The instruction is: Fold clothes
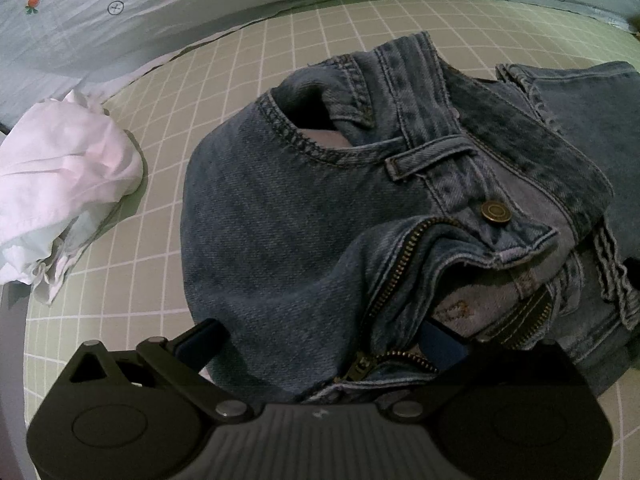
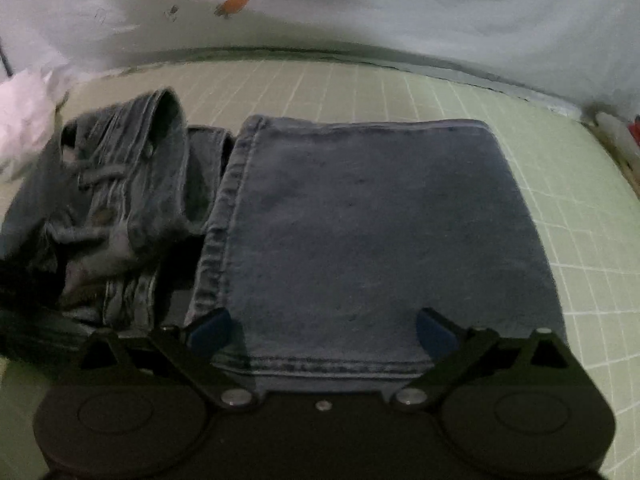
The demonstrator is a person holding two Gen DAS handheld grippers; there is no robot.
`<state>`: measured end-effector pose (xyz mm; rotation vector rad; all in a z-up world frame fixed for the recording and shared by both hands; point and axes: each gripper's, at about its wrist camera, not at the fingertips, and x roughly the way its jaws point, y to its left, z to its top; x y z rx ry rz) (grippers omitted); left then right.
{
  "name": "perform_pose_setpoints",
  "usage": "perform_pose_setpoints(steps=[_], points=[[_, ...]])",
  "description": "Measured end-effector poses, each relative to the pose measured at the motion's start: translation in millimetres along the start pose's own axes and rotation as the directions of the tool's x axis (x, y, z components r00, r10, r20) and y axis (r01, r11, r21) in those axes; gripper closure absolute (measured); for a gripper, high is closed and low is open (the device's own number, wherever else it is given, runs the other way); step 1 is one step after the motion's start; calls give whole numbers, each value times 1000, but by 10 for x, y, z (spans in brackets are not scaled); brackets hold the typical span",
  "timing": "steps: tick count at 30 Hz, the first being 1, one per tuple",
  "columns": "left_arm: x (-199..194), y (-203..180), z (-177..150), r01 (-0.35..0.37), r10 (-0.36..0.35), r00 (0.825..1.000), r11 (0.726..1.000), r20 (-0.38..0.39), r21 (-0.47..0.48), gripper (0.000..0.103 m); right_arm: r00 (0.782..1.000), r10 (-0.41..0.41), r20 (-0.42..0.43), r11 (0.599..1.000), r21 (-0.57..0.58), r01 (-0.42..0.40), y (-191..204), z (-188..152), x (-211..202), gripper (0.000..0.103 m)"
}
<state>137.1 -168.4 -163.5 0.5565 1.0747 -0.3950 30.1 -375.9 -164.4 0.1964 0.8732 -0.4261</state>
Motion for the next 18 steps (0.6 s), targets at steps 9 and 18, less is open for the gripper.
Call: perform_pose_setpoints(steps=[9, 18], points=[[8, 4, 13, -1, 1, 1000, 1000, -6, 0, 0, 992, -126, 20, 963, 245, 117, -1048, -13, 70, 0], [31, -36, 36, -10, 10, 1000, 1000, -13, -6, 0, 998, -70, -6, 952, 299, 69, -1193, -29, 161, 28]])
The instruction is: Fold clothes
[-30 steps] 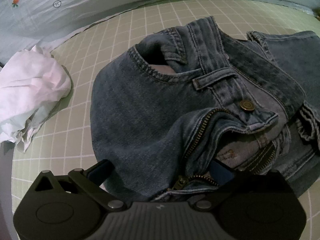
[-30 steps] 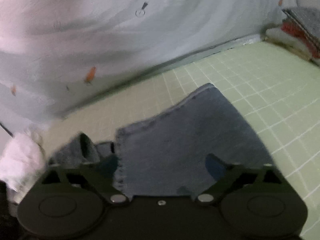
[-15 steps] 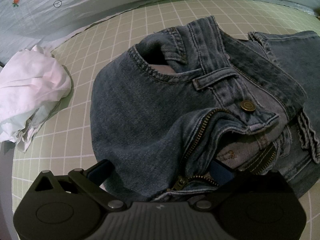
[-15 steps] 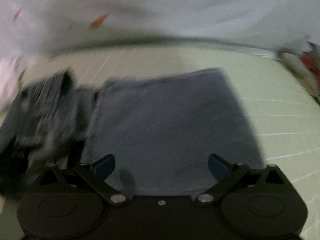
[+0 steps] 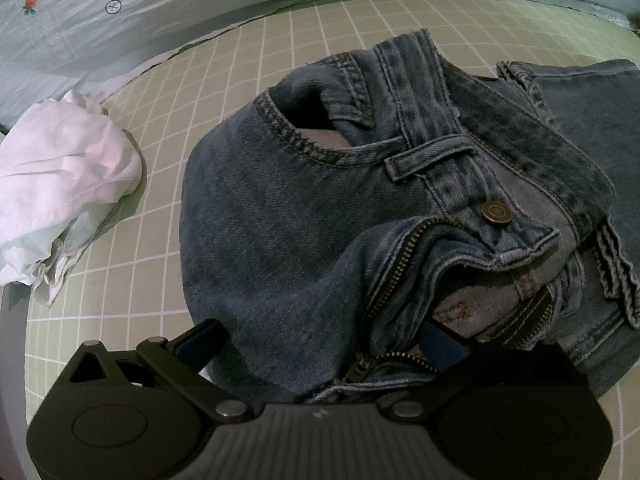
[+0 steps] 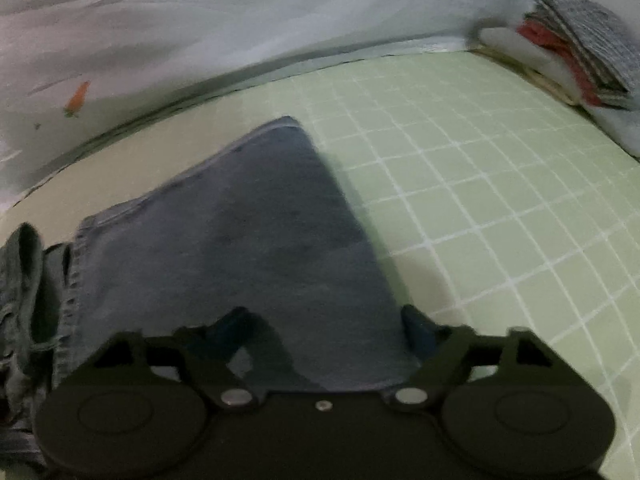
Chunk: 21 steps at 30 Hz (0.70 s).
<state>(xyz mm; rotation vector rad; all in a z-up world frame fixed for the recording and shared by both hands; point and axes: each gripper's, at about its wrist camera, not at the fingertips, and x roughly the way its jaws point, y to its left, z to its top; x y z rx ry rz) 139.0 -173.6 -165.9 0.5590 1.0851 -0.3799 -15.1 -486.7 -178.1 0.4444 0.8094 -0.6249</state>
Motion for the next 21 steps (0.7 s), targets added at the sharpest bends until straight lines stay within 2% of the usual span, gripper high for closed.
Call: perform_pose_setpoints(steps=[1, 2, 3, 4, 7, 10, 12, 15, 16, 19, 21], points=[[2, -1, 0, 0, 0, 1000, 1000, 0, 0, 0, 1000, 6, 1, 1000, 4, -6, 7, 6, -5, 41], [4, -1, 1, 1, -1, 1000, 1000, 0, -1, 0, 1000, 12, 2, 1000, 8, -12, 14, 12, -10, 49], [5, -2, 1, 1, -1, 1000, 1000, 1, -1, 0, 1000, 18, 3, 1000, 12, -18, 20, 18, -15, 73], [6, 4, -7, 2, -2, 1000, 1000, 1, 3, 0, 999, 39, 8, 998, 43, -39, -2, 41, -38, 80], [9, 0, -7, 2, -2, 1000, 1000, 2, 2, 0, 990, 125, 59, 981, 141, -132, -37, 152, -183, 86], [14, 13, -12, 6, -6, 1000, 1000, 7, -1, 0, 968, 211, 134, 968, 105, -226, 179, 269, -419, 87], [17, 16, -14, 7, -7, 1000, 1000, 9, -3, 0, 938, 302, 170, 948, 45, -314, 448, 357, -584, 87], [21, 23, -18, 9, -9, 1000, 1000, 12, -5, 0, 866, 464, 188, 885, -61, -461, 920, 414, -766, 87], [21, 25, -20, 10, -10, 1000, 1000, 12, -6, 0, 837, 518, 175, 855, -96, -509, 1086, 395, -790, 87], [9, 42, -27, 17, -17, 1000, 1000, 14, -9, 0, 775, 629, 63, 773, -154, -615, 1564, 249, -660, 86], [2, 54, -33, 21, -21, 1000, 1000, 15, -11, 0, 758, 648, -75, 748, -124, -652, 1803, 94, -389, 83]])
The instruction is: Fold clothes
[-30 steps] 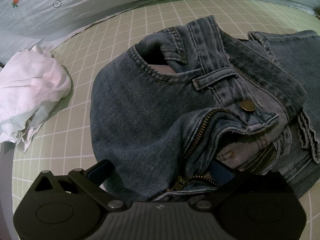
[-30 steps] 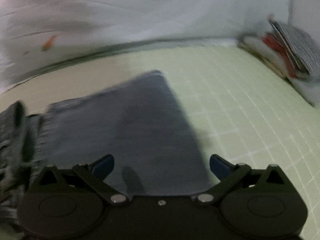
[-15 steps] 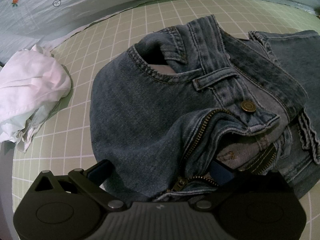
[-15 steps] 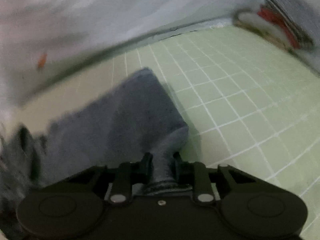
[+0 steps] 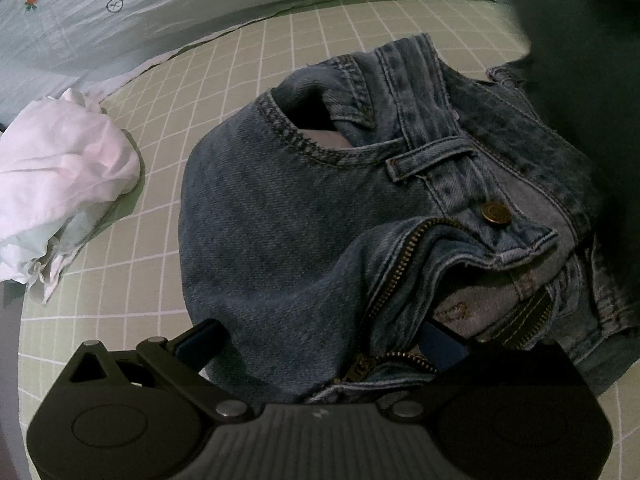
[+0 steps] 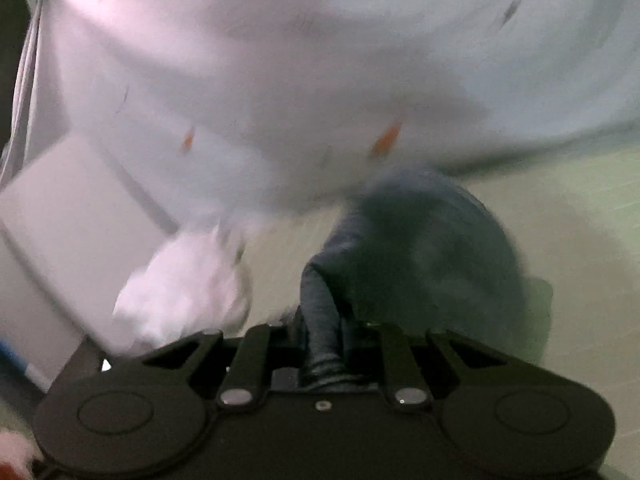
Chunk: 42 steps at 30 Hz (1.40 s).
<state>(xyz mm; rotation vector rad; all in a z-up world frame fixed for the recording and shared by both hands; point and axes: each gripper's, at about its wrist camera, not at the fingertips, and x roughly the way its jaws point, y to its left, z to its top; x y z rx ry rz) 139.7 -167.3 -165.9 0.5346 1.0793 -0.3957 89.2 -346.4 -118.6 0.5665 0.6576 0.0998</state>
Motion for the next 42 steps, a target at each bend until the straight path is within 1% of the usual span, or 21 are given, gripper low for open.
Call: perform_pose_setpoints(steps=[2, 3, 5, 6, 7, 9, 12, 14, 16, 19, 20, 22, 28, 29, 31, 33, 34, 36, 37, 39, 42], points=[[-8, 12, -5, 4, -4, 1000, 1000, 1, -2, 0, 993, 4, -118, 995, 95, 7, -125, -163, 308, 79], [-22, 23, -10, 11, -11, 1000, 1000, 2, -4, 0, 991, 16, -130, 991, 137, 2, -188, -229, 371, 78], [-63, 67, -20, 29, -29, 1000, 999, 3, -20, 0, 994, 42, -100, 985, 169, -24, -242, -227, 291, 72], [-90, 104, -28, 45, -45, 999, 998, 6, -38, 0, 995, 44, -86, 984, 177, -28, -259, -204, 230, 56], [-117, 139, -35, 59, -58, 998, 997, 9, -54, 0, 997, 39, -71, 983, 182, -25, -272, -177, 163, 35], [-169, 216, -42, 87, -86, 996, 992, 14, -88, 0, 1000, -11, -29, 982, 187, 16, -275, -155, -16, 12], [-297, 381, -25, 114, -108, 993, 980, 42, -161, 0, 992, -124, 23, 973, 199, 117, -344, -167, -254, 7], [-399, 475, 2, 123, -109, 991, 972, 76, -202, 0, 977, -204, 56, 955, 229, 187, -435, -195, -402, 3], [-516, 544, 46, 128, -101, 987, 965, 124, -229, 0, 948, -317, 40, 927, 227, 300, -506, -203, -460, 3], [-628, 600, 164, 162, -117, 975, 955, 186, -249, 0, 884, -467, 4, 874, 155, 461, -557, -272, -479, 3], [-623, 576, 223, 191, -145, 970, 951, 192, -243, 0, 875, -485, 0, 865, 150, 479, -575, -297, -483, 3], [-596, 493, 331, 236, -194, 961, 945, 196, -225, 0, 877, -481, -7, 863, 172, 475, -616, -323, -494, 3], [-453, 148, 575, 299, -272, 946, 943, 177, -146, 2, 875, -484, -6, 861, 175, 478, -629, -344, -523, 3], [-416, 96, 605, 303, -280, 945, 944, 170, -132, 5, 874, -486, -8, 860, 177, 479, -636, -350, -534, 3], [-356, 23, 615, 307, -287, 945, 944, 154, -119, 18, 872, -489, -11, 857, 181, 483, -651, -362, -554, 3], [-294, 7, 617, 322, -305, 943, 939, 137, -125, 46, 871, -492, -14, 854, 185, 486, -665, -375, -575, 3], [-274, 8, 612, 331, -314, 939, 935, 140, -129, 53, 870, -493, -16, 853, 187, 487, -673, -381, -585, 3], [-241, 9, 599, 351, -331, 932, 926, 150, -137, 77, 869, -494, -17, 852, 190, 488, -679, -381, -583, 3], [-259, 5, 587, 350, -329, 930, 928, 163, -126, 84, 870, -493, -18, 852, 189, 488, -679, -380, -577, 3], [-310, -7, 560, 343, -321, 927, 934, 193, -97, 93, 870, -492, -22, 854, 181, 487, -669, -377, -553, 3], [-478, 13, 514, 345, -317, 913, 936, 256, -73, 96, 873, -488, -26, 858, 168, 485, -638, -381, -508, 3]])
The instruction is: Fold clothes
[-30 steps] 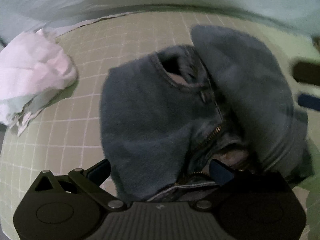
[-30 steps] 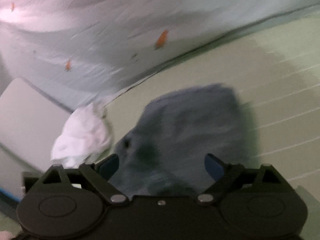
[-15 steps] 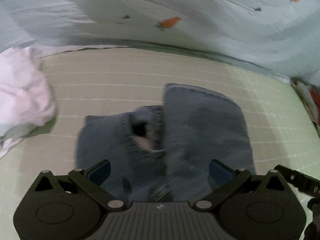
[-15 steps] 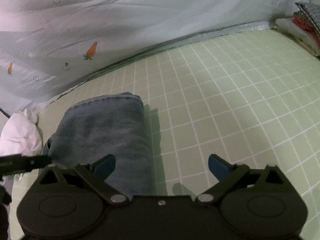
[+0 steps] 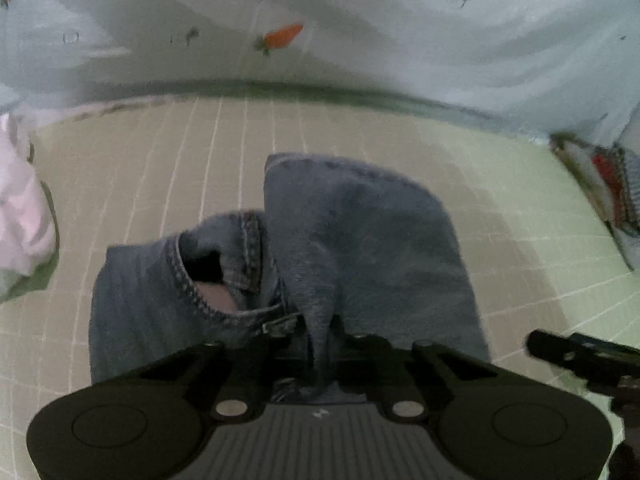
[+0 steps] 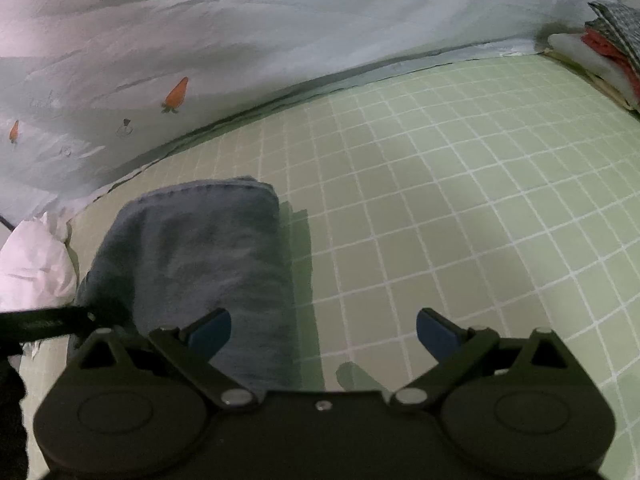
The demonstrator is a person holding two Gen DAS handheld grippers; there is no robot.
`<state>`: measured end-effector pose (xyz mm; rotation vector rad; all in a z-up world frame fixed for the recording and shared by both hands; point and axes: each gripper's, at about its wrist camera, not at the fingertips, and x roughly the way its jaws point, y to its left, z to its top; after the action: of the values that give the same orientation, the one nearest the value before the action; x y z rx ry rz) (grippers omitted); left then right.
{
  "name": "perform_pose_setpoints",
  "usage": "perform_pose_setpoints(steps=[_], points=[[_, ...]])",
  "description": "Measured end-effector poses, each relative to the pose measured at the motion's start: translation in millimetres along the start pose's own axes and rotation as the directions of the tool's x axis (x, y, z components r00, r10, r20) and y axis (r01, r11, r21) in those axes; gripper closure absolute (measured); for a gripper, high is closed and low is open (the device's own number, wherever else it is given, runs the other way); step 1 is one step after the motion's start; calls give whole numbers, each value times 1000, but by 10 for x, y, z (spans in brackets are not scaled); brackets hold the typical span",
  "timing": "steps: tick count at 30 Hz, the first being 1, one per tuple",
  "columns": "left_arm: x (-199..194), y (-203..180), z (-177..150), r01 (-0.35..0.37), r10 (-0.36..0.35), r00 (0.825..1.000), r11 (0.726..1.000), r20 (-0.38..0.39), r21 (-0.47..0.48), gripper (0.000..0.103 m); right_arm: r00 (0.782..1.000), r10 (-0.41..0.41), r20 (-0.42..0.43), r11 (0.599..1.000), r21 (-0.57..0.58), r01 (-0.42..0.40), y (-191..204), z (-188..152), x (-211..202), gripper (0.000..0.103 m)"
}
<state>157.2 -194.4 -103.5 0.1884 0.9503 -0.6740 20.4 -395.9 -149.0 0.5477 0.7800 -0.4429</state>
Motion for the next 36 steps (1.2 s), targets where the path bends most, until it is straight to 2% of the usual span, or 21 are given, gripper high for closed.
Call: perform_pose_setpoints(steps=[4, 7, 9, 11, 13, 15, 16, 19, 20, 21, 23, 25, 27, 28, 36], points=[[-450, -69, 74, 18, -23, 993, 999, 114, 36, 96, 1000, 9, -6, 1000, -22, -9, 72, -16, 25, 3], [-932, -103, 73, 37, -60, 970, 994, 235, 104, 96, 1000, 14, -6, 999, -43, -15, 125, -18, 33, 3], [-1108, -15, 33, 7, -29, 962, 997, 273, 81, 96, 1000, 16, -9, 998, -58, -17, 160, -22, 41, 3], [-1145, 233, -57, -20, 24, 965, 1000, 262, -15, 95, 1000, 17, -16, 997, -72, -18, 191, -34, 51, 3], [-1002, 574, -204, -60, 89, 976, 987, 196, -151, 94, 999, 16, -27, 996, -84, -19, 210, -52, 63, 3], [-745, 892, -408, -121, 147, 986, 954, 78, -274, 88, 999, 14, -43, 995, -95, -18, 228, -73, 83, 3], [-612, 1050, -512, -156, 170, 985, 931, 13, -330, 84, 999, 13, -49, 995, -101, -18, 241, -80, 95, 3], [-451, 1216, -715, -226, 209, 974, 911, -85, -345, 76, 998, 11, -67, 993, -120, -19, 287, -92, 128, 3], [-468, 1232, -735, -224, 209, 974, 909, -81, -352, 69, 997, 10, -73, 992, -127, -19, 303, -96, 139, 3], [-501, 1241, -744, -218, 207, 976, 907, -69, -360, 52, 997, 9, -79, 991, -133, -20, 318, -100, 150, 3], [-556, 1244, -749, -206, 204, 978, 908, -44, -365, 27, 996, 14, -89, 990, -142, -26, 369, -95, 175, 3], [-548, 1233, -704, -187, 194, 981, 916, -15, -356, 25, 995, 30, -91, 988, -150, -44, 434, -87, 179, 2], [-521, 1275, -659, -164, 173, 985, 919, -6, -360, 14, 995, 50, -89, 985, -158, -64, 499, -77, 181, 1], [-497, 1289, -650, -152, 162, 987, 919, -4, -362, 13, 994, 60, -91, 983, -166, -74, 540, -67, 192, 1], [-156, 1362, -556, -128, 106, 991, 931, -82, -343, 11, 985, 111, -133, 956, -257, -142, 948, 27, 358, 1]])
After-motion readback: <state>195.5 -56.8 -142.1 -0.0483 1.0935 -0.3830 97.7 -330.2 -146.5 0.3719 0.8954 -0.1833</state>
